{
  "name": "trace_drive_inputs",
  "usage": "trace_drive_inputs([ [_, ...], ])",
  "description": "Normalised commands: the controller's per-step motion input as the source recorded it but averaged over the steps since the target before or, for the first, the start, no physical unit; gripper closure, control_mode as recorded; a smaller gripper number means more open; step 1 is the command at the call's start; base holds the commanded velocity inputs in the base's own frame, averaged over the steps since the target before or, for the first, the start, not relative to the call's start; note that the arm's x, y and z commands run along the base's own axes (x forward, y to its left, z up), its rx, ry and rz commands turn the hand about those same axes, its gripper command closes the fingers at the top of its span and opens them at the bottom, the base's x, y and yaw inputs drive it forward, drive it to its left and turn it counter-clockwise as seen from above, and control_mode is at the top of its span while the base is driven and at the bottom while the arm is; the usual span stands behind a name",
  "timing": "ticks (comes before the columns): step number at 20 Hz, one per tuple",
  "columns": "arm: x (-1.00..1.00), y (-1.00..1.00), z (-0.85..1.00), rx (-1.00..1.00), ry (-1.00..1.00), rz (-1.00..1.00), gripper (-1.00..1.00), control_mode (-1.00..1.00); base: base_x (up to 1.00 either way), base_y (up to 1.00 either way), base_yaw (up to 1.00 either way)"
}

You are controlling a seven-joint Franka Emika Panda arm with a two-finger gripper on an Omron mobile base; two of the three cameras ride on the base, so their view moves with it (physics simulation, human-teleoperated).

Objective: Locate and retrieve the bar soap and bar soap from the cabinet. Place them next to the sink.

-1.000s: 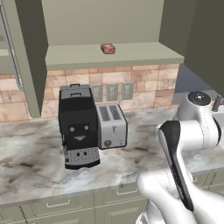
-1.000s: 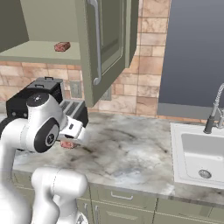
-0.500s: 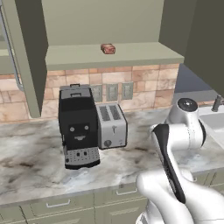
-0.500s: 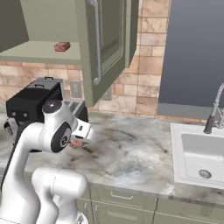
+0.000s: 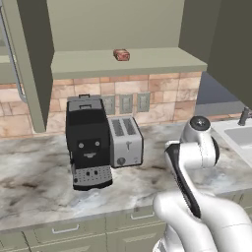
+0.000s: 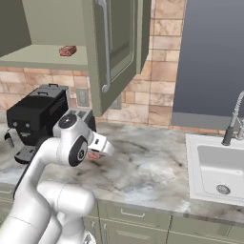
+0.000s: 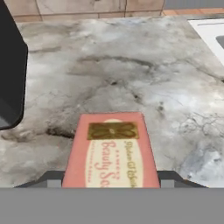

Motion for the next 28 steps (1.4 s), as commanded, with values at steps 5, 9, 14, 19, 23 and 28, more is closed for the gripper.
trace_drive_inputs([
  [5,0.12,-0.29,-0.26,-0.06,-0.01,-0.14,1.0,-1.0,0.0,0.0,0.0],
  [9,0.05,-0.34,-0.22,-0.02,-0.03,-0.18,1.0,-1.0,0.0,0.0,0.0],
  [14,0.13,-0.5,-0.13,0.0,-0.01,-0.18,1.0,-1.0,0.0,0.0,0.0],
  [19,0.23,-0.58,-0.05,0.0,0.0,-0.16,1.0,-1.0,0.0,0.0,0.0],
  [23,0.22,-0.55,-0.1,0.0,-0.01,-0.14,1.0,-1.0,0.0,0.0,0.0],
  [28,0.28,-0.46,-0.13,0.0,-0.03,-0.1,1.0,-1.0,0.0,0.0,0.0],
])
